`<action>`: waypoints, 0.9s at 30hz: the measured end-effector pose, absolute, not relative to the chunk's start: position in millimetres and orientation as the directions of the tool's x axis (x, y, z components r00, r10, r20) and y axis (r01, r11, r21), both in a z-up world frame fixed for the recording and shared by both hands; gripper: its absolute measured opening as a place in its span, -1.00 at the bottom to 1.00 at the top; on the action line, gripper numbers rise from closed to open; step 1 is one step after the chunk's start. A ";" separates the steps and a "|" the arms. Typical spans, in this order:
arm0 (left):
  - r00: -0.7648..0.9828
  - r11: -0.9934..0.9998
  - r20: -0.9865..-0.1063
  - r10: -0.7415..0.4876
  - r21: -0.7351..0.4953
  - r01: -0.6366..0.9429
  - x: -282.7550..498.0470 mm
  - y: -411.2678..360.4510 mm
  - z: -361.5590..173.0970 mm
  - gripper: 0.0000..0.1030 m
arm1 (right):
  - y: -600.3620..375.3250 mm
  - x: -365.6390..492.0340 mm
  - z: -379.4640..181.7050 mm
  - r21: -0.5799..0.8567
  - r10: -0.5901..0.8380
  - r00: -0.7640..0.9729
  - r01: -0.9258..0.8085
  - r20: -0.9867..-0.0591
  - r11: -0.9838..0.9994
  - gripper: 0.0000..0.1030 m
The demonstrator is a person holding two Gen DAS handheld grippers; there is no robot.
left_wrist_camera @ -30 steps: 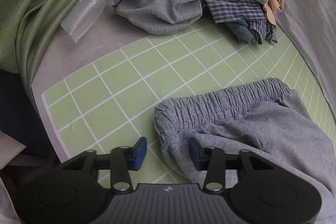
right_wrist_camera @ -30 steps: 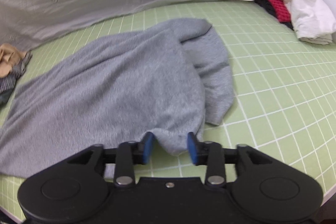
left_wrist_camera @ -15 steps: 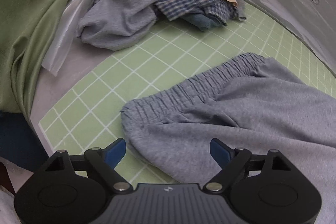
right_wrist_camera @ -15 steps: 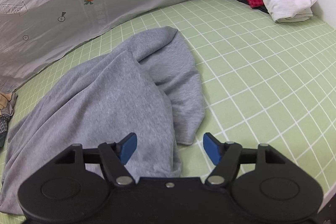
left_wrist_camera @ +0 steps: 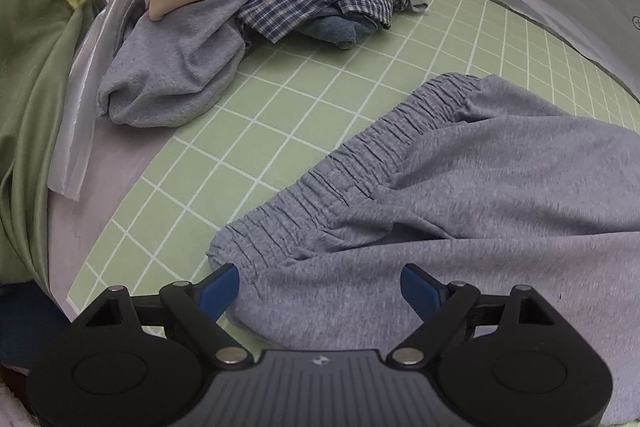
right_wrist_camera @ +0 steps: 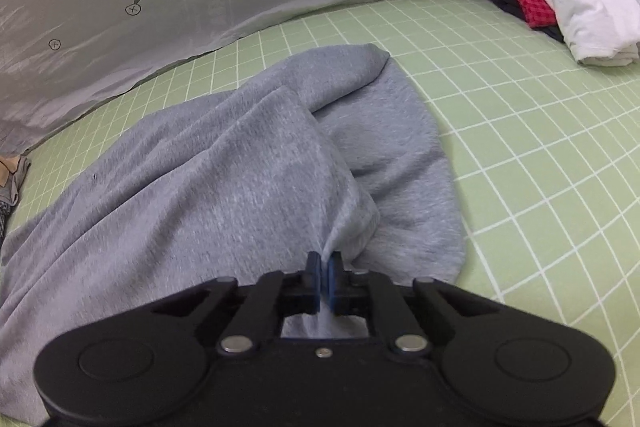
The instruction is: Fold clothes
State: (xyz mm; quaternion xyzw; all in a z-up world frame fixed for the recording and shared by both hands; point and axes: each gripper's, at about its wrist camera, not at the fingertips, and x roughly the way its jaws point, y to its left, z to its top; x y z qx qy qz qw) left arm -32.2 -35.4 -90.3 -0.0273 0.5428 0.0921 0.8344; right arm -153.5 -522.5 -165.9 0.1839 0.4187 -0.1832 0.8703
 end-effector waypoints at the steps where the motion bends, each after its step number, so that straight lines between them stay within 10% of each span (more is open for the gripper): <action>1: 0.395 0.984 -0.911 0.122 0.058 -0.171 -31.1 -32.3 -91.2 0.71 | -515.4 -153.8 -160.2 0.158 -0.181 0.591 0.474 -0.786 0.866 -0.92; 15: 0.407 0.994 -0.911 0.067 0.094 0.047 -14.7 6.7 -95.8 0.71 | -315.0 -108.7 -181.6 0.278 0.062 0.632 0.249 -0.773 0.928 -0.92; 20: 0.415 0.992 -0.909 0.043 0.089 0.093 -11.6 6.3 -97.2 0.71 | -309.2 -127.7 -179.0 0.309 0.073 0.621 0.281 -0.780 0.909 -0.41; 27: 0.413 0.992 -0.910 0.016 0.065 0.106 -7.4 2.3 -99.4 0.71 | -360.0 -165.3 -141.6 0.311 -0.136 0.696 0.476 -0.705 0.822 -0.22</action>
